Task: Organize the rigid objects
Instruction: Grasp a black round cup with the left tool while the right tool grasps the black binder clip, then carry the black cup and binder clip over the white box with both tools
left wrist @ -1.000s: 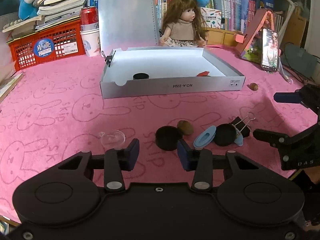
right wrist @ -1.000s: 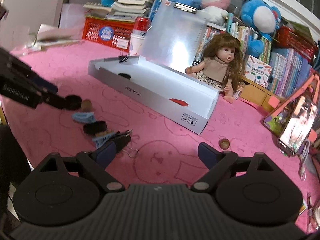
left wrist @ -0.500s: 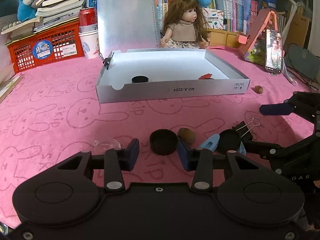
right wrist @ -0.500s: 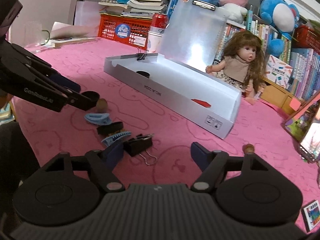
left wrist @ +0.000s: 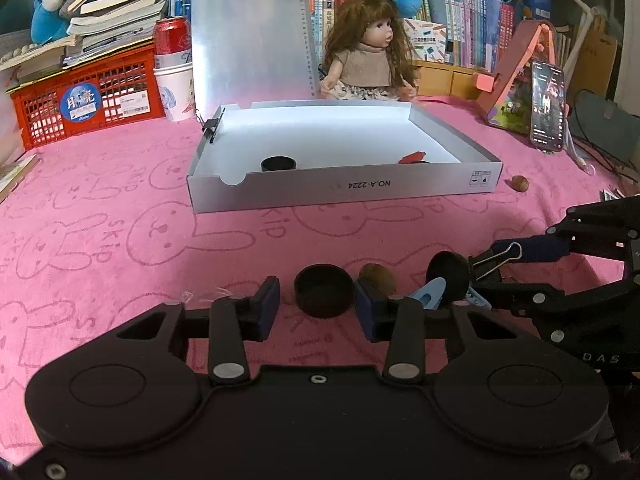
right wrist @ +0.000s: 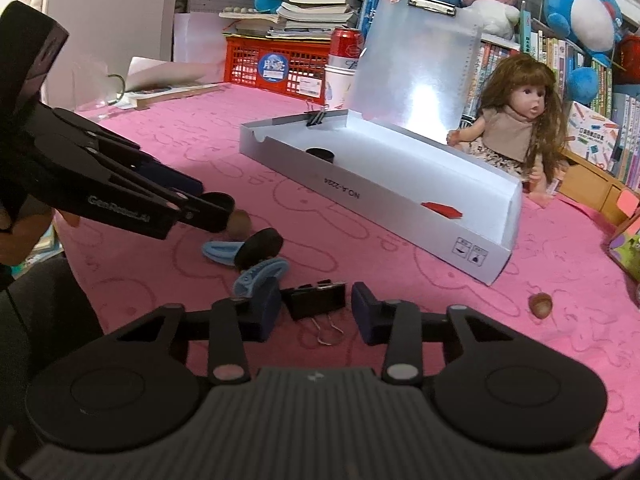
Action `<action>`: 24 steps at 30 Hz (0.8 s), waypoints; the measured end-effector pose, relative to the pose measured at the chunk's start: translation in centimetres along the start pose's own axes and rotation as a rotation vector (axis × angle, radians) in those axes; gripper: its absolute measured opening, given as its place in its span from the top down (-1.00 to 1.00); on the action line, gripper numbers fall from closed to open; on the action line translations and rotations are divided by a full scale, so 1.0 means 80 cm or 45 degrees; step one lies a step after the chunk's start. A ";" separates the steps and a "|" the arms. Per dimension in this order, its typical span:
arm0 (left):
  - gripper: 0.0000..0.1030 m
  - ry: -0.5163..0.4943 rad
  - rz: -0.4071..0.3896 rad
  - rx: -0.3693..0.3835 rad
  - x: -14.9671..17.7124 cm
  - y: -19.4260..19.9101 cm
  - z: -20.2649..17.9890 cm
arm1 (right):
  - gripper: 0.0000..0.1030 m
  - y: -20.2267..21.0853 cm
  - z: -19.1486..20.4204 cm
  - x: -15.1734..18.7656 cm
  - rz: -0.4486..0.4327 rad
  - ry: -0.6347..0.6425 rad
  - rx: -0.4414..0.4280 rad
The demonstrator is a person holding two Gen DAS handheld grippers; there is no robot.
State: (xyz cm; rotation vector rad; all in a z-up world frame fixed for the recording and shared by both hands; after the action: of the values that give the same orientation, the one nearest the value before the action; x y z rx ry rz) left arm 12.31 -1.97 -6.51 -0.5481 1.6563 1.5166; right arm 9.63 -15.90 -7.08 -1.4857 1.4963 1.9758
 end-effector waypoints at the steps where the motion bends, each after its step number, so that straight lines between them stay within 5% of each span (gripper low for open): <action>1: 0.41 -0.002 -0.002 -0.004 0.000 0.000 0.000 | 0.18 0.000 0.001 0.000 -0.002 -0.001 0.001; 24: 0.41 0.066 -0.037 0.000 -0.043 0.016 0.010 | 0.20 0.018 -0.043 -0.030 -0.077 -0.218 0.137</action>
State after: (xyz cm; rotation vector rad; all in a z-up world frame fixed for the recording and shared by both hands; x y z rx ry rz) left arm 13.57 -1.62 -2.96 -0.6135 1.6804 1.4927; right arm 11.63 -18.52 -4.14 -1.2689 1.4436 1.9024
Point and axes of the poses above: each gripper's, at about its wrist camera, not at the fingertips, and y roughly against the way its jaws point, z to its left, x to its underside, the point moved 10 cm from there along -y, roughly the way its jaws point, and after that the axes turned 4 degrees about -y, right-handed, at the moved point
